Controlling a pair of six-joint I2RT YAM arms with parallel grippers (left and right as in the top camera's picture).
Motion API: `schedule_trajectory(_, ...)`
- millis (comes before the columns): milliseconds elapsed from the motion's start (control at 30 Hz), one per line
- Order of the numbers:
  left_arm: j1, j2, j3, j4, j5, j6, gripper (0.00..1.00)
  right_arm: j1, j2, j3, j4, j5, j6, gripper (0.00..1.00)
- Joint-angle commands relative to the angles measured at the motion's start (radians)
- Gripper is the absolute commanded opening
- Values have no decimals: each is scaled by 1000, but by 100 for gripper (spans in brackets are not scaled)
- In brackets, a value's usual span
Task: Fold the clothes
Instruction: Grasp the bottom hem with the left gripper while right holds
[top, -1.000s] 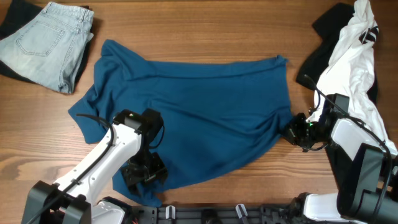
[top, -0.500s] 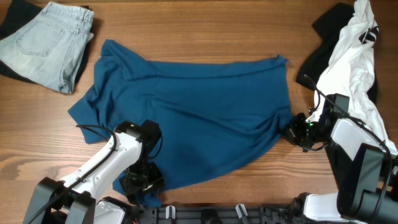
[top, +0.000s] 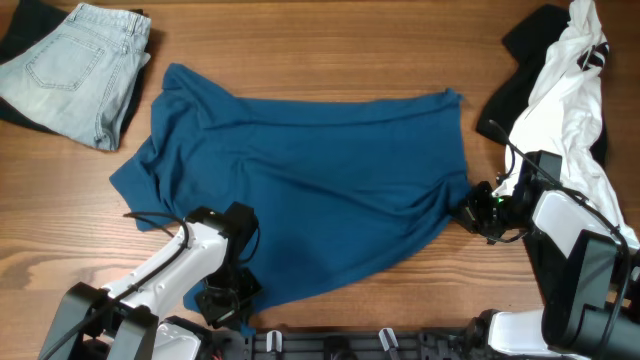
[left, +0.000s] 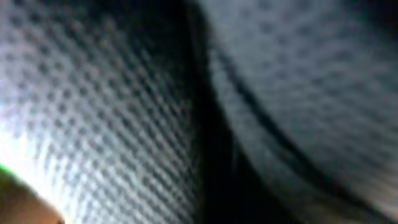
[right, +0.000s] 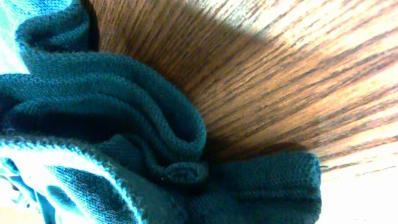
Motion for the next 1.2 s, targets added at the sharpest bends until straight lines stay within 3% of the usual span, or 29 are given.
schedule_trajectory(0, 3, 4, -14, 16, 50, -11, 4, 13, 81, -54, 1, 126, -20, 4)
schedule_trajectory(133, 3, 3, -14, 44, 50, -10, 4, 13, 81, -54, -3, 122, -19, 4)
schedule_trajectory(167, 3, 3, -14, 50, 51, -10, 17, 13, 81, -54, -6, 122, -20, 4)
schedule_trajectory(200, 2, 3, -14, 55, 51, -5, 18, 13, 81, -54, -6, 123, -20, 4)
schedule_trajectory(233, 2, 3, -14, 56, 54, -3, 15, 13, 81, -54, -6, 122, -19, 4)
schedule_trajectory(267, 1, 3, -14, 61, 60, -2, 4, 13, 81, -54, -5, 122, -19, 4)
schedule_trajectory(800, 0, -6, 33, 159, 64, -2, 4, 13, 77, 8, -9, 122, -16, 4)
schedule_trajectory(1167, 1, -137, 43, 225, 46, -3, 4, 13, 48, 84, -32, 130, -22, 5)
